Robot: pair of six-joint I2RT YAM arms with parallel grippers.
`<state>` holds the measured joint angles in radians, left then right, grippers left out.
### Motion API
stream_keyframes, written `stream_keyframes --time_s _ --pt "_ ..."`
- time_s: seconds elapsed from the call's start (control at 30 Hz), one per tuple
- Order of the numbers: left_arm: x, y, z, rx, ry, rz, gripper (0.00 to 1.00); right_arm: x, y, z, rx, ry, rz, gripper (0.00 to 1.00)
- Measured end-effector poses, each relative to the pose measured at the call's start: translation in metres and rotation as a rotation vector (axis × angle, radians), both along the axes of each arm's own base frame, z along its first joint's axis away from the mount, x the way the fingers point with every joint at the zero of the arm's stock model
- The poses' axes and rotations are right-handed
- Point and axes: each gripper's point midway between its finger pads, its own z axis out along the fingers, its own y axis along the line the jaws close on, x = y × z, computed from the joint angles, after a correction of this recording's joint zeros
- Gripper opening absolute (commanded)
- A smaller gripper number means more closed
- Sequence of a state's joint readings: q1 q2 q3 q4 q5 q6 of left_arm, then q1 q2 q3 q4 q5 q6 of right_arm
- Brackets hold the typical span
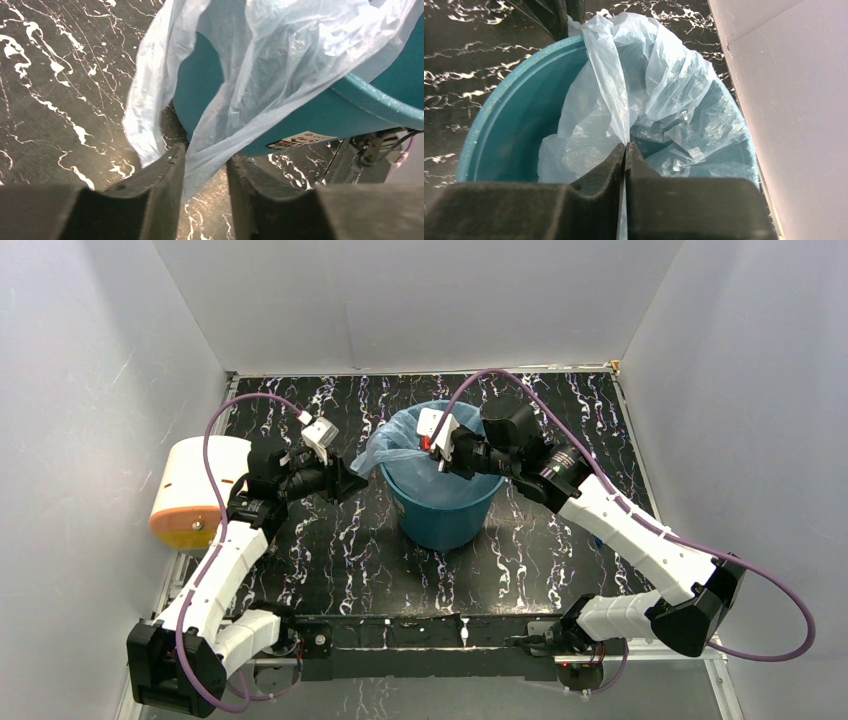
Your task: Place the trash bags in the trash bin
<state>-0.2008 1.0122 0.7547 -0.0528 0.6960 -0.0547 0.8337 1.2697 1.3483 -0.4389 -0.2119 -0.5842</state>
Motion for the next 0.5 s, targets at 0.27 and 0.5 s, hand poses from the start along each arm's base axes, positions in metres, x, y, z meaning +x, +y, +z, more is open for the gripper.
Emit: stream_keyframes --time_s 0.27,0.5 --pt "0.001 -0.002 -0.006 -0.008 0.036 0.000 0.11 -0.008 0.004 0.000 0.022 0.033 0.032 0.00" --pt "0.001 -0.003 -0.006 -0.020 0.045 -0.005 0.00 -0.031 0.006 0.013 0.080 0.085 0.108 0.00"
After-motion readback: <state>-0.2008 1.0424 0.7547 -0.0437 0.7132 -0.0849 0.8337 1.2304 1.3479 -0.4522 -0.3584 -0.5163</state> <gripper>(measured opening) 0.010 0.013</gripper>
